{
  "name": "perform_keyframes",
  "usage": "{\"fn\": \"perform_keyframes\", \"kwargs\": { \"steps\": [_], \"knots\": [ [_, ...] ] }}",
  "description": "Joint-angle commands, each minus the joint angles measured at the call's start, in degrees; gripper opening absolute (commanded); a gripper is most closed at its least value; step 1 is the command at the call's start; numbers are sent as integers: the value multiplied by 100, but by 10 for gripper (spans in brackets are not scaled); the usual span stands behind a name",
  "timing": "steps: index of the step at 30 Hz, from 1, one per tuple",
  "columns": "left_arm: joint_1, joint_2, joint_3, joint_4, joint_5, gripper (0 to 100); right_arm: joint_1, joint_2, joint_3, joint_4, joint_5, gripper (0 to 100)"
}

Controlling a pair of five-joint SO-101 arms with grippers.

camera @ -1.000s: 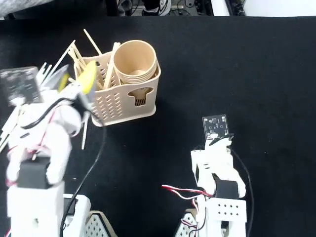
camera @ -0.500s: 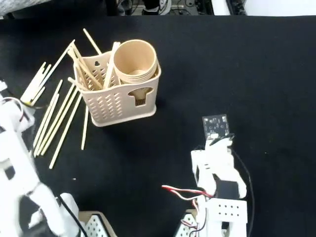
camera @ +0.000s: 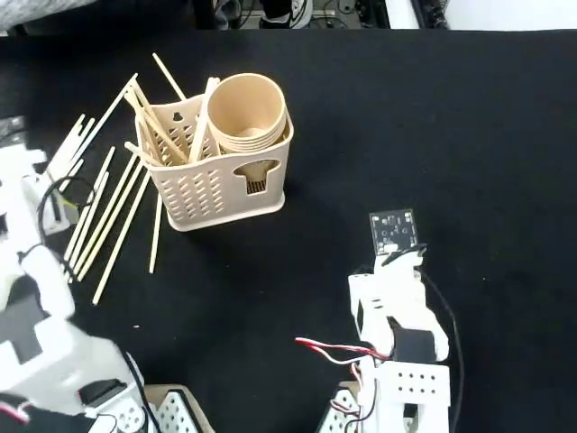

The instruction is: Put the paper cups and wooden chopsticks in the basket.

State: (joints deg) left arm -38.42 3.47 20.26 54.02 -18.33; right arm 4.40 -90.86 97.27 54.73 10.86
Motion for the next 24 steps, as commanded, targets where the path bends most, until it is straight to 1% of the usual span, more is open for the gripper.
{"fn": "perform_keyframes", "kwargs": {
  "steps": [1, 4, 9, 12, 14, 16, 17, 19, 21, 24],
  "knots": [
    [435, 941, -1314, -53, -308, 223, -70, -57, -13, 18, 26, 12],
    [690, 1741, -2229, -26, -308, 222, -70, -57, -13, 18, 26, 12],
    [1059, 2945, -3802, 782, -308, 220, -70, -57, -13, 18, 26, 12],
    [1130, 3771, -4611, 1073, -308, 213, -70, -57, -13, 18, 26, 12],
    [1095, 4299, -5095, 1196, -308, 158, -70, -57, -13, 18, 26, 12],
    [1068, 4730, -5552, 1415, -308, 71, -70, -57, -13, 18, 26, 12],
    [1059, 4923, -5771, 1574, -308, 27, -70, -57, -13, 18, 26, 12],
    [1059, 5169, -6246, 2084, -308, 42, -70, -57, -13, 18, 26, 12],
    [1068, 5257, -6712, 2646, -308, 24, -70, -57, -13, 18, 26, 12],
    [1077, 5275, -7398, 3437, -308, 29, -70, -57, -13, 18, 26, 12]
  ]
}}
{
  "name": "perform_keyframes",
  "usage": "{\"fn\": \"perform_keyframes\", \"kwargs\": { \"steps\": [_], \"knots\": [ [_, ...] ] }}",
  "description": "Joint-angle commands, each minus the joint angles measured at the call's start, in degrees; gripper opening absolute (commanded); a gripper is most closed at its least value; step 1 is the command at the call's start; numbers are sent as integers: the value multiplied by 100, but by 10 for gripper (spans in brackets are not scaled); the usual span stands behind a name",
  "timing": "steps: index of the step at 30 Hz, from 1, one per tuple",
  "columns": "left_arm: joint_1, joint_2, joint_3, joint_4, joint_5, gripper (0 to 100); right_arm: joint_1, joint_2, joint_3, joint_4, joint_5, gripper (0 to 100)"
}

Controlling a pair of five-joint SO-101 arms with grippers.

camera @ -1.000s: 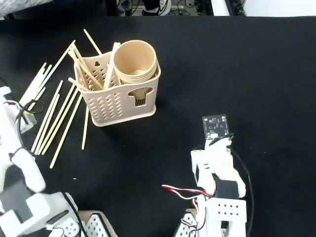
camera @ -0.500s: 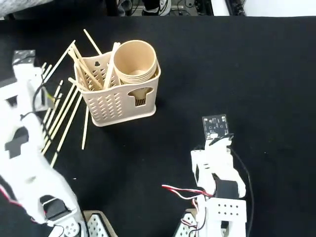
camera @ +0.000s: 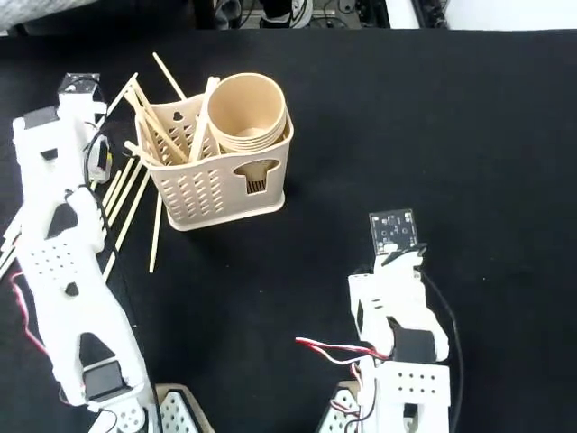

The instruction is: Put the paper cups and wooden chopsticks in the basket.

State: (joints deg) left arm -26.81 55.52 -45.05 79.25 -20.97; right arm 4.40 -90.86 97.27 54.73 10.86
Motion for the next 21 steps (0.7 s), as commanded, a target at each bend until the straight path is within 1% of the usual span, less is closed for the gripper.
{"fn": "perform_keyframes", "kwargs": {
  "steps": [1, 4, 6, 9, 12, 15, 21],
  "knots": [
    [-75, 70, -1130, 1178, -44, 29, -70, -57, -13, 18, 26, 12],
    [-57, 70, -2114, 2136, -44, 29, -70, -57, -13, 18, 26, 12],
    [-110, 62, -2457, 2180, 123, 28, -70, -57, -13, 18, 26, 12],
    [-277, -264, -2519, 2180, 571, 28, -70, -57, -13, 18, 26, 12],
    [-418, -791, -1895, 2180, 1090, 28, -62, -57, -13, 18, 26, 12],
    [-523, -1670, -892, 2180, 1459, 28, -62, -57, -13, 18, 26, 12],
    [-453, -3903, 1200, 2145, 1477, 29, -62, -57, -13, 18, 26, 12]
  ]
}}
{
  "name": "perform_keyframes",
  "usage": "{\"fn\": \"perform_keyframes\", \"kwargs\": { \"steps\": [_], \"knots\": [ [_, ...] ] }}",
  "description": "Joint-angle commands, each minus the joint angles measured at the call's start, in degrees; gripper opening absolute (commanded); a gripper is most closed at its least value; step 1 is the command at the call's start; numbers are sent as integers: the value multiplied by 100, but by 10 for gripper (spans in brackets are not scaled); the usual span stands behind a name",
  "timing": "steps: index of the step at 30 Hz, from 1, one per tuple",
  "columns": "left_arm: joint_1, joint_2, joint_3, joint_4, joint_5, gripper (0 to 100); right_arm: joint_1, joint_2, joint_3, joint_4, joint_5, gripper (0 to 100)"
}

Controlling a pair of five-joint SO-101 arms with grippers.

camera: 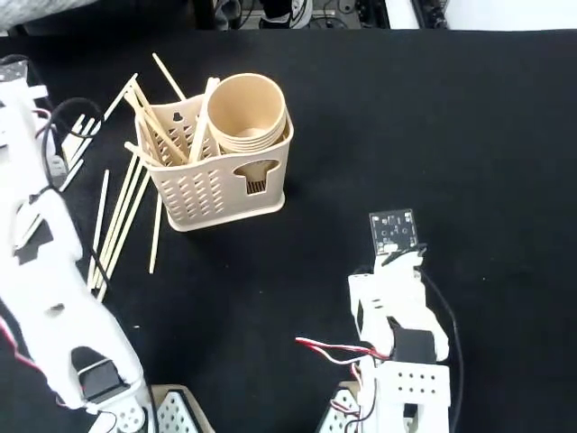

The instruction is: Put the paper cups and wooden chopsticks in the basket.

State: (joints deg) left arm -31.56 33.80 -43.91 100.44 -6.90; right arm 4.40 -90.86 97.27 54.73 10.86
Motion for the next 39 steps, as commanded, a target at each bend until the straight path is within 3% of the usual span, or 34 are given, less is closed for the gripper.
{"fn": "perform_keyframes", "kwargs": {
  "steps": [1, 6, 12, 17, 24, 27, 31, 39],
  "knots": [
    [40, -2127, 1332, 18, 79, 29, -62, -57, -13, 18, 26, 12],
    [92, -4149, 2571, -677, 88, 29, -62, -57, -13, 18, 26, 12],
    [101, -6963, 4602, -2444, 642, 29, -62, -57, -13, 18, 26, 12],
    [365, -9442, 6501, -4492, 1415, 29, -62, -57, -13, 18, 26, 12],
    [2035, -11974, 9262, -8070, 1626, 29, -62, -57, -13, 18, 26, 12],
    [2554, -12352, 9938, -8826, 1618, 29, -62, -57, -13, 18, 26, 12],
    [2835, -12114, 10202, -8923, 1618, 29, -62, -57, -13, 18, 26, 12],
    [2844, -10154, 10229, -9116, 1609, 30, -62, -57, -13, 18, 26, 12]
  ]
}}
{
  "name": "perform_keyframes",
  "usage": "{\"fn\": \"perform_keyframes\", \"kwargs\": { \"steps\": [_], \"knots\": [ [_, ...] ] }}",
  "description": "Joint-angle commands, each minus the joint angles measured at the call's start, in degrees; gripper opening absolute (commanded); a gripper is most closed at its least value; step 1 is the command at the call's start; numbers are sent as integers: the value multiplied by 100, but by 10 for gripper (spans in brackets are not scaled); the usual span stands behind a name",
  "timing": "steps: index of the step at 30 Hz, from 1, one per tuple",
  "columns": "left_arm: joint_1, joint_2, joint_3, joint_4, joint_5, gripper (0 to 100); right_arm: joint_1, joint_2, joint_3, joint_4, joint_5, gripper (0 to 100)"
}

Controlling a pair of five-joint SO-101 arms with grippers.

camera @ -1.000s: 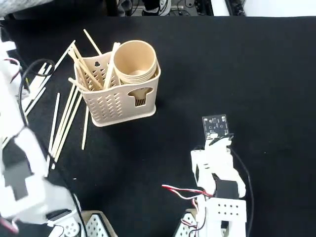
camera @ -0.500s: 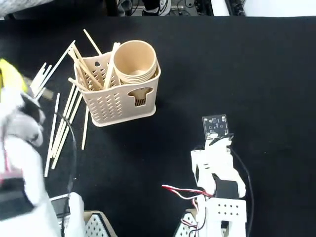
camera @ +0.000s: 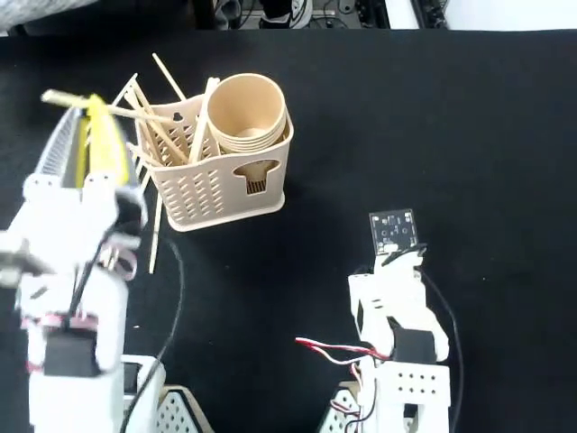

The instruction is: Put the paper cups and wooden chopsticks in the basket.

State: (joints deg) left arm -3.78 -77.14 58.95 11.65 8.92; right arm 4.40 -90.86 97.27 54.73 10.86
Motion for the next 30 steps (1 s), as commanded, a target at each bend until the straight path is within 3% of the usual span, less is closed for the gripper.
{"fn": "perform_keyframes", "kwargs": {
  "steps": [1, 4, 6, 9, 16, 20, 25, 30],
  "knots": [
    [66, 1178, -110, -246, -26, 30, -62, -57, -13, 18, 26, 12],
    [75, 1749, -453, 105, -325, 37, -62, -57, -13, 18, 26, 12],
    [101, 1987, -875, 677, -352, 105, -62, -57, -13, 18, 26, 12],
    [75, 2233, -1640, 1837, 44, 220, -62, -57, -13, 18, 26, 12],
    [75, 2541, -4233, 4897, 158, 229, -62, -57, -13, 18, 26, 12],
    [-549, 3235, -5490, 6620, -220, 227, -62, -57, -13, 18, 26, 12],
    [-1921, 4853, -5789, 7059, -730, 227, -62, -57, -13, 18, 26, 12],
    [-2571, 6338, -5763, 7033, -1398, 227, -62, -57, -13, 18, 26, 12]
  ]
}}
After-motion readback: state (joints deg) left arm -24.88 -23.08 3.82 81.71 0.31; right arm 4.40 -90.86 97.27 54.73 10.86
